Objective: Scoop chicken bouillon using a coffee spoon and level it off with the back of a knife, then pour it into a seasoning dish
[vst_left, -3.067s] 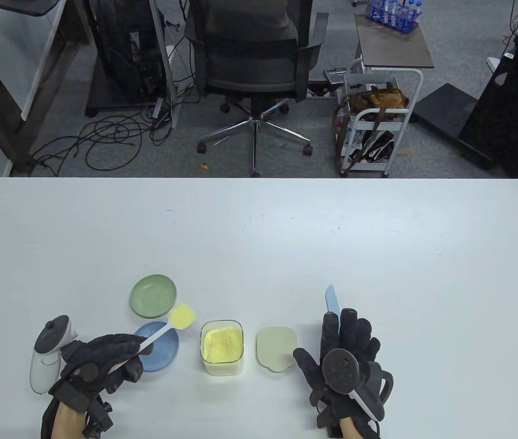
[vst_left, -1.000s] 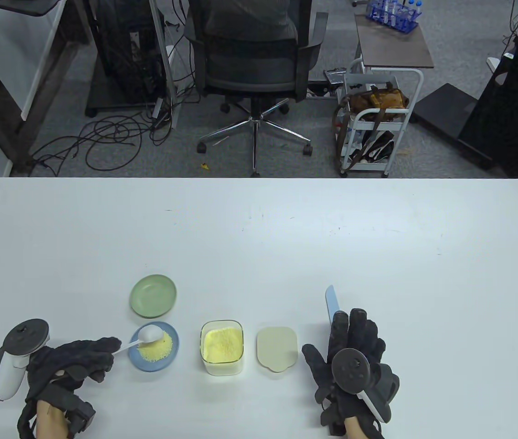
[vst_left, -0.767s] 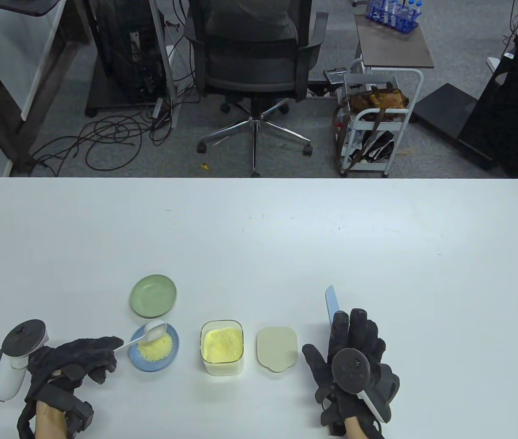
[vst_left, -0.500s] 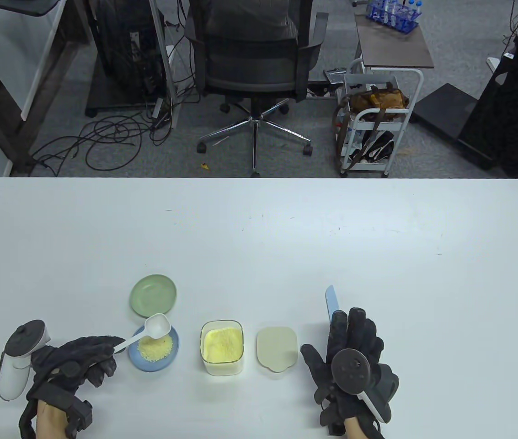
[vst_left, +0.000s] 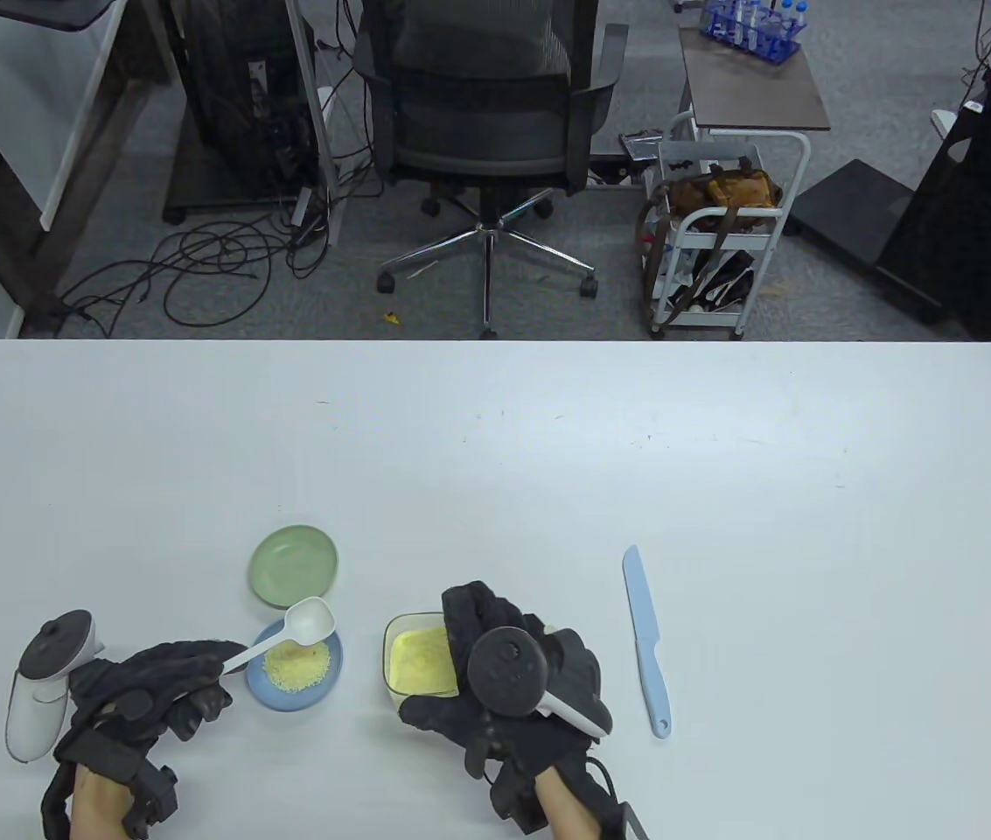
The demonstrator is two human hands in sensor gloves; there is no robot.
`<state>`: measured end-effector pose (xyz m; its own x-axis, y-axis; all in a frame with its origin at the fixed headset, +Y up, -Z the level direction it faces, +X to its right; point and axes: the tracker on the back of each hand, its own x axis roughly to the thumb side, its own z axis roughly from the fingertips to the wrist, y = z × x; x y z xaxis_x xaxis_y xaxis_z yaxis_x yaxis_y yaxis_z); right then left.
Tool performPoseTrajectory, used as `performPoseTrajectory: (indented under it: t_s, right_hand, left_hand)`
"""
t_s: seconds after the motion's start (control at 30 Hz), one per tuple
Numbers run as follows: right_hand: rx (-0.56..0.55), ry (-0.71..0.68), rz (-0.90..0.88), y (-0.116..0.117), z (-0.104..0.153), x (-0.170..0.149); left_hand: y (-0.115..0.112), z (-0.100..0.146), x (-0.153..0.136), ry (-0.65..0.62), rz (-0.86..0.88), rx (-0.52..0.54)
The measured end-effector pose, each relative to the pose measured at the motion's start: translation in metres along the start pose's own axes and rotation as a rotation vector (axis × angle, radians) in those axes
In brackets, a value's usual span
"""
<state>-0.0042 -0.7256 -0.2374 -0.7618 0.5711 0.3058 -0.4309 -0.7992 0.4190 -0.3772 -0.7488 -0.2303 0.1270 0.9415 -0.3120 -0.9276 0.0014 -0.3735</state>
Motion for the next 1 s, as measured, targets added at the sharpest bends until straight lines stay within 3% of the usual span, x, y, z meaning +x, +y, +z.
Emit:
performPoseTrajectory:
  t_s: [0.17, 0.3, 0.43, 0.53, 1.0]
  right_hand:
    - [-0.082, 0.033, -0.022, 0.013, -0.006, -0.010]
    - [-0.041, 0.046, -0.040, 0.017, -0.008, -0.016]
    - [-0.049, 0.041, -0.078, 0.020, -0.008, -0.020]
    - [-0.071, 0.036, -0.070, 0.020, -0.007, -0.020]
    - [-0.085, 0.026, -0.100, 0.022, -0.006, -0.021]
  left_hand:
    - [-0.010, -0.005, 0.006, -0.043, 0.002, -0.067]
    - [-0.033, -0.012, 0.015, -0.071, -0.034, -0.162]
    - [-0.054, -0.019, 0.022, -0.070, -0.139, -0.156]
    - [-0.068, -0.021, 0.028, -0.102, -0.177, -0.109]
    - [-0.124, -0.028, 0.057, -0.172, -0.738, 0.234]
